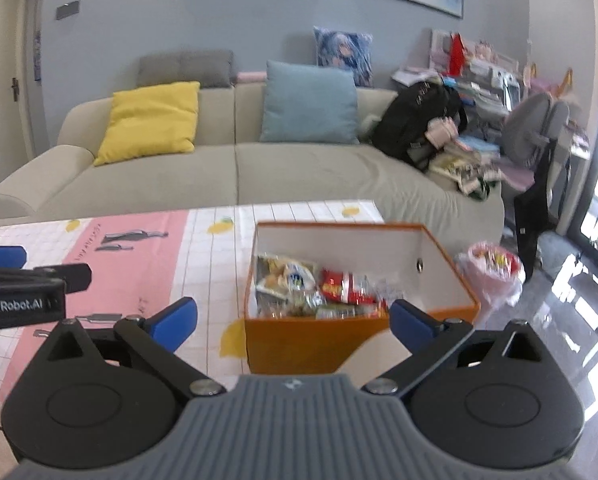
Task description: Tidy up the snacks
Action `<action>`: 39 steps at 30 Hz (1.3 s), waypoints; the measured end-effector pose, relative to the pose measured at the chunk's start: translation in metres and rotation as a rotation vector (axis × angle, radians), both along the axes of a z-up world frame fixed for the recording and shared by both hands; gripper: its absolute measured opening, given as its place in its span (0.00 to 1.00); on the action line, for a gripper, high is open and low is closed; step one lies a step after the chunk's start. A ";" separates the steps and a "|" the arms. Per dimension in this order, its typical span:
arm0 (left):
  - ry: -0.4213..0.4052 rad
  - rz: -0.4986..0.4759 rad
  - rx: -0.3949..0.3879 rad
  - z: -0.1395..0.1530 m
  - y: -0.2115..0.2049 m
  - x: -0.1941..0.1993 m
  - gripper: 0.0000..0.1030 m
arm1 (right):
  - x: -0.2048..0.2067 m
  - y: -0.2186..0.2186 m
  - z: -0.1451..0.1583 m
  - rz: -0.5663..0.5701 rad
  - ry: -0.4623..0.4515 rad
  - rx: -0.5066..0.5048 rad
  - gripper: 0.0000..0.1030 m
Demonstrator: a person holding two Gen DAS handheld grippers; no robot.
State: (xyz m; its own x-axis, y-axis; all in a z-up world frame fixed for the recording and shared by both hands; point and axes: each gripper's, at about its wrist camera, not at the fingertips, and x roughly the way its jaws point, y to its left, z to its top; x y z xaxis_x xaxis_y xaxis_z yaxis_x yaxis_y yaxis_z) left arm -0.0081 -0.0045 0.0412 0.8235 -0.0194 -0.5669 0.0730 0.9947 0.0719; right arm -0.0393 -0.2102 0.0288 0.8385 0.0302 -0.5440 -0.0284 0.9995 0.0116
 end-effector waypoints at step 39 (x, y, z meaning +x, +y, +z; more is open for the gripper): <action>0.079 0.014 0.005 -0.009 0.002 0.001 0.92 | 0.000 0.004 -0.012 -0.001 0.042 0.010 0.97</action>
State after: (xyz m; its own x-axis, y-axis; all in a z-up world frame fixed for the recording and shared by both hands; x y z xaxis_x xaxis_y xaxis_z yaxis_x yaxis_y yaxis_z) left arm -0.0069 -0.0024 0.0324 0.7762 -0.0054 -0.6305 0.0652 0.9953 0.0717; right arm -0.0396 -0.2065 0.0170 0.8150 0.0351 -0.5784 -0.0269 0.9994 0.0228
